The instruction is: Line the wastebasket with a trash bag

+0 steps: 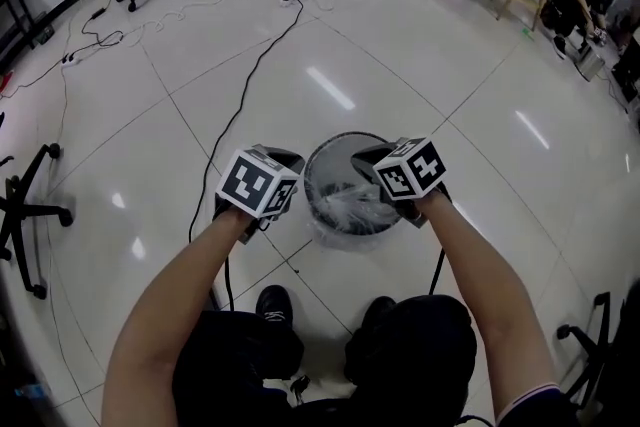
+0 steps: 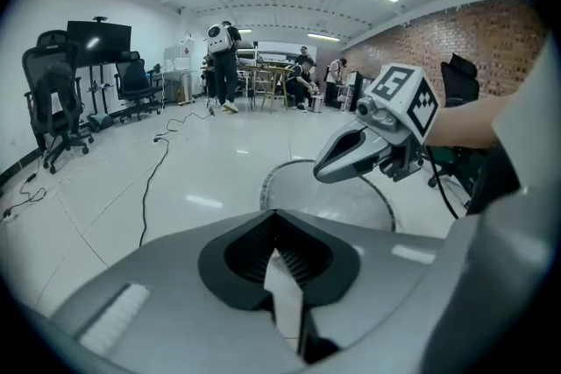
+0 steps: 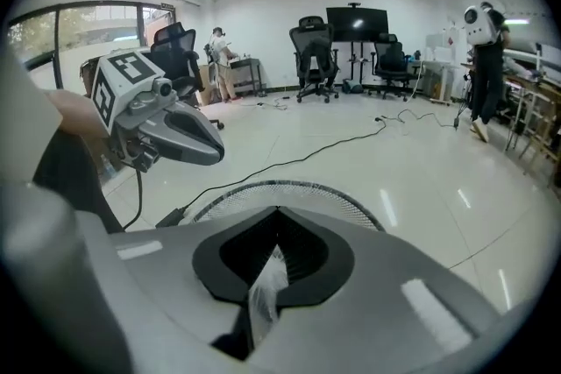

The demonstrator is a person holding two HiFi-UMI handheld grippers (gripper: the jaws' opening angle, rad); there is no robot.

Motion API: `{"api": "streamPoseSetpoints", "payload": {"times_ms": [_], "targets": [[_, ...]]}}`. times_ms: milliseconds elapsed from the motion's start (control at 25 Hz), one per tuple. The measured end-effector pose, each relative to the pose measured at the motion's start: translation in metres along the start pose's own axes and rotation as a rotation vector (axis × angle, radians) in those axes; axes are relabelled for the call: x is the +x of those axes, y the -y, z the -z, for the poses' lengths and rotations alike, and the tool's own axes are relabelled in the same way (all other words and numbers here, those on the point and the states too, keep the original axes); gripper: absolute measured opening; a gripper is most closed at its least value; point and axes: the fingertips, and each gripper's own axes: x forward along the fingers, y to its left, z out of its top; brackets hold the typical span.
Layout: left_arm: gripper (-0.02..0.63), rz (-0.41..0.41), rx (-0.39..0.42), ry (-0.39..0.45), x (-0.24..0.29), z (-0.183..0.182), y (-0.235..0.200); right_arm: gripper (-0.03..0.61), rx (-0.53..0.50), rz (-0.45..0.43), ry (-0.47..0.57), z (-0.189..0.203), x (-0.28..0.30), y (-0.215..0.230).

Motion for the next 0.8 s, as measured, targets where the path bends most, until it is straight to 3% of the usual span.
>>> {"api": "streamPoseSetpoints", "payload": {"times_ms": [240,560,800], "targets": [[0.012,-0.008,0.019,0.099,-0.022,-0.027,0.030,0.002,0.030,0.077,0.179,-0.015,-0.054,-0.008],[0.012,0.008,0.084,0.188,-0.055,-0.056,0.073,0.002,-0.005,0.182,0.306,-0.025,-0.115,-0.035],[0.012,0.017,0.100,0.324,-0.091,-0.088,0.101,0.002,-0.026,0.251,0.426,-0.044,-0.160,-0.071]]}}
